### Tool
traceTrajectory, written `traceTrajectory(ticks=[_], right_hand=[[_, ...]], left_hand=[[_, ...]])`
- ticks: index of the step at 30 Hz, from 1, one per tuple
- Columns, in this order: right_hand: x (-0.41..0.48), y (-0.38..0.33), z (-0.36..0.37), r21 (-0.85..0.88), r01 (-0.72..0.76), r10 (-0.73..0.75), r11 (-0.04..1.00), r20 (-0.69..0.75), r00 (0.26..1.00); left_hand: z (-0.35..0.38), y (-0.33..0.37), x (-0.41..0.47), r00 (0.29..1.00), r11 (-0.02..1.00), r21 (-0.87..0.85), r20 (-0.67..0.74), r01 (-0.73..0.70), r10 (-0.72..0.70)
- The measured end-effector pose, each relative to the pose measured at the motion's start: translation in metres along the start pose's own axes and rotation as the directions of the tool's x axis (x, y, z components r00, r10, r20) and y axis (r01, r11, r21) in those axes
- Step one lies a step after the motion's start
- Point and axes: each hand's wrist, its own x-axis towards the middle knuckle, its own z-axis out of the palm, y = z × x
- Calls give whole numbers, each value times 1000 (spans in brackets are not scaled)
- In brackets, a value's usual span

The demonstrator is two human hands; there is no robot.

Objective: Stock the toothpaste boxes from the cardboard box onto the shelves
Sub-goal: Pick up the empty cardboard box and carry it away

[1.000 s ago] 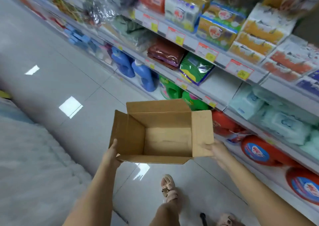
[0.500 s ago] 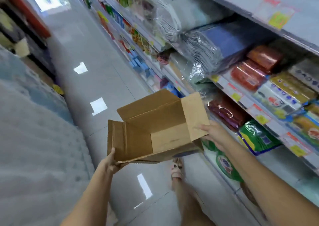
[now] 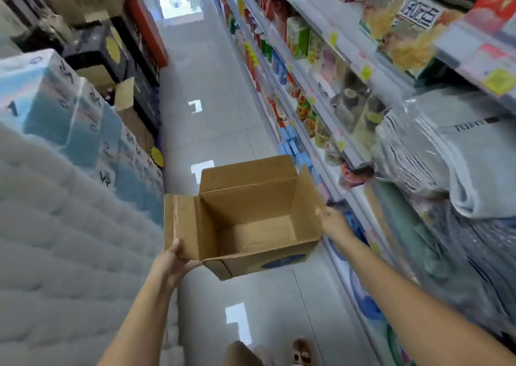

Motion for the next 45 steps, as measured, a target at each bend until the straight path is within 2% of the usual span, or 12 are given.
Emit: traceTrajectory(ticks=[7, 10, 13, 15, 22, 25, 27, 28, 32, 37, 41, 45], right_hand=[[114, -82, 91, -13, -114, 112, 993, -117, 987], [170, -105, 119, 100, -200, 212, 975, -130, 969], [209, -144, 137, 442, -329, 396, 835, -67, 916], [225, -178, 153, 579, -374, 445, 724, 21, 895], [315, -252, 242, 624, -488, 440, 610, 246, 864], [335, -300, 274, 685, -533, 523, 497, 253, 814], [360, -326, 291, 717, -587, 601, 375, 294, 743], [376, -338, 300, 711, -607, 607, 354, 319, 728], [464, -389, 340, 634, -679, 585, 371, 408, 701], [567, -446, 381, 545, -672, 585, 501, 359, 728], [626, -485, 415, 480, -651, 556, 588, 344, 756], [672, -521, 460, 377, -594, 505, 710, 315, 804]], left_hand=[[49, 126, 72, 991, 982, -173, 91, -83, 99], [68, 186, 112, 979, 976, -215, 192, -27, 69], [92, 241, 142, 956, 974, -228, 287, 14, 54], [112, 272, 156, 939, 972, -233, 337, 13, 68], [184, 369, 200, 936, 976, -217, 348, 22, 56], [206, 404, 237, 948, 976, -215, 308, -10, 78], [217, 427, 265, 961, 975, -220, 267, -13, 73], [222, 439, 281, 969, 974, -225, 239, -12, 67], [239, 495, 353, 989, 970, -242, 142, 5, 31], [263, 559, 430, 1000, 970, -242, -14, 17, -21], [266, 590, 478, 993, 994, -102, -116, -36, 24], [250, 610, 532, 984, 994, 102, -178, 25, -7]])
